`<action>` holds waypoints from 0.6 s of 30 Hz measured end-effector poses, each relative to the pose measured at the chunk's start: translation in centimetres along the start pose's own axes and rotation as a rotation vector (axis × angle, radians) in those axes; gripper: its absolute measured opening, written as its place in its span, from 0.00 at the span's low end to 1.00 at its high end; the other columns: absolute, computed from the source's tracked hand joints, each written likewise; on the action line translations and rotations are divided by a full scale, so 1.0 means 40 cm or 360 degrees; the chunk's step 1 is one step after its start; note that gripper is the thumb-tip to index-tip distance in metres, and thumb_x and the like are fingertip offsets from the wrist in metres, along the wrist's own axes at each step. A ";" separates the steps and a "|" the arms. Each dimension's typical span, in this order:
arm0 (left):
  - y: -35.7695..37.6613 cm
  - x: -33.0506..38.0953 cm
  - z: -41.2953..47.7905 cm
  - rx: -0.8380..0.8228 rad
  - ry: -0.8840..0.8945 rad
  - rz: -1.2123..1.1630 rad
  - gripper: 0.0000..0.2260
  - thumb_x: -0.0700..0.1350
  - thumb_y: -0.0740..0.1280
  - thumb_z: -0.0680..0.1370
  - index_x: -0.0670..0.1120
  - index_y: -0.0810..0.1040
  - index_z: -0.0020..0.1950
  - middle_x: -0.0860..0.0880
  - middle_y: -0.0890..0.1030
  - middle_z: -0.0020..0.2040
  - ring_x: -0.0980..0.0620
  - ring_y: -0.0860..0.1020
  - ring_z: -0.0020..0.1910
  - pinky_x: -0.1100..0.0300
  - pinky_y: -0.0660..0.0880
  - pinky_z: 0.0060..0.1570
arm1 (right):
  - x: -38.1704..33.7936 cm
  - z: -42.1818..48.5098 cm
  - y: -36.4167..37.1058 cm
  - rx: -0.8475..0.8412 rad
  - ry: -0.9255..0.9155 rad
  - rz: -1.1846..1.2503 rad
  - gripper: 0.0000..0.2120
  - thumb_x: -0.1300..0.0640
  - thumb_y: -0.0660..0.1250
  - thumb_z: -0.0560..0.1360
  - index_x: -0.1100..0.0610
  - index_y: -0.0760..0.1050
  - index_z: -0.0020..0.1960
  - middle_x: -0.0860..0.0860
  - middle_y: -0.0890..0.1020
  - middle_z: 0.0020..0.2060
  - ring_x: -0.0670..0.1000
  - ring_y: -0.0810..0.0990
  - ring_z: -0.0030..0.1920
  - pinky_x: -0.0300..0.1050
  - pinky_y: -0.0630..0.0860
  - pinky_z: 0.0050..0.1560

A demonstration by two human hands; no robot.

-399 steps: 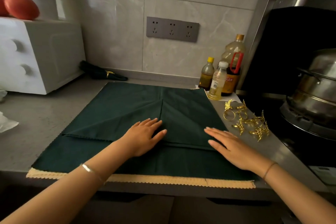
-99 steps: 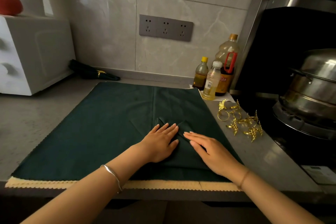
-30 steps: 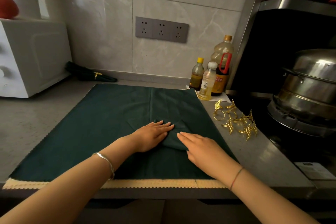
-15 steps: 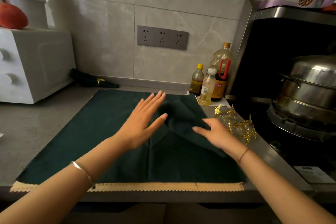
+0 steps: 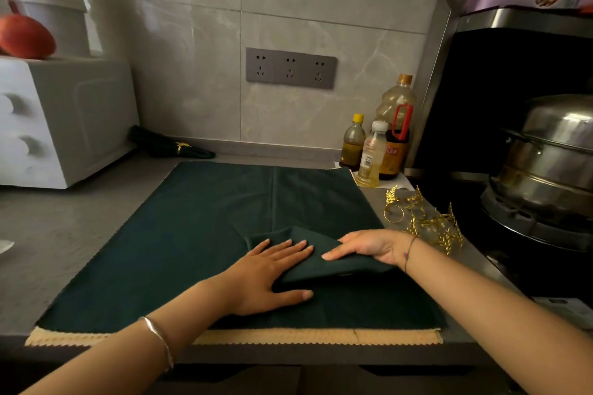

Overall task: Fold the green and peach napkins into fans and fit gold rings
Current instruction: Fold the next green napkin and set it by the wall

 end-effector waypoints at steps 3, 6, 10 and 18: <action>0.001 0.004 0.009 -0.0042 -0.0061 0.0020 0.32 0.68 0.52 0.76 0.61 0.44 0.77 0.61 0.45 0.77 0.62 0.42 0.75 0.55 0.36 0.73 | 0.006 -0.012 -0.031 0.0148 -0.0074 -0.0089 0.15 0.53 0.69 0.73 0.56 0.76 0.58 0.53 0.81 0.54 0.48 0.81 0.50 0.37 0.78 0.46; -0.004 0.009 0.015 -0.0079 -0.0083 0.0079 0.33 0.69 0.51 0.75 0.60 0.45 0.77 0.60 0.46 0.77 0.60 0.43 0.75 0.54 0.37 0.74 | 0.000 -0.058 -0.048 0.0503 -0.0376 -0.0248 0.08 0.53 0.69 0.74 0.52 0.78 0.53 0.48 0.81 0.52 0.44 0.79 0.52 0.32 0.76 0.46; -0.005 0.017 0.016 -0.0066 -0.0077 0.0167 0.34 0.70 0.52 0.75 0.58 0.47 0.77 0.59 0.47 0.77 0.59 0.45 0.76 0.52 0.39 0.75 | 0.004 -0.145 -0.015 0.1033 -0.0988 -0.0931 0.09 0.50 0.70 0.72 0.46 0.79 0.52 0.36 0.78 0.50 0.35 0.75 0.54 0.27 0.70 0.53; -0.020 0.024 0.029 -0.0045 -0.0006 0.0291 0.29 0.69 0.52 0.76 0.65 0.50 0.75 0.55 0.52 0.78 0.54 0.50 0.77 0.52 0.39 0.73 | 0.050 -0.161 0.091 0.0982 -0.1063 -0.1851 0.18 0.47 0.61 0.78 0.47 0.70 0.67 0.40 0.73 0.59 0.38 0.69 0.60 0.32 0.67 0.60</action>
Point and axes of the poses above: each hand's wrist, its own z-axis towards the middle knuckle, its own y-axis out of the palm, x = y × z, the point moved 4 cm from there along z, towards the middle knuckle
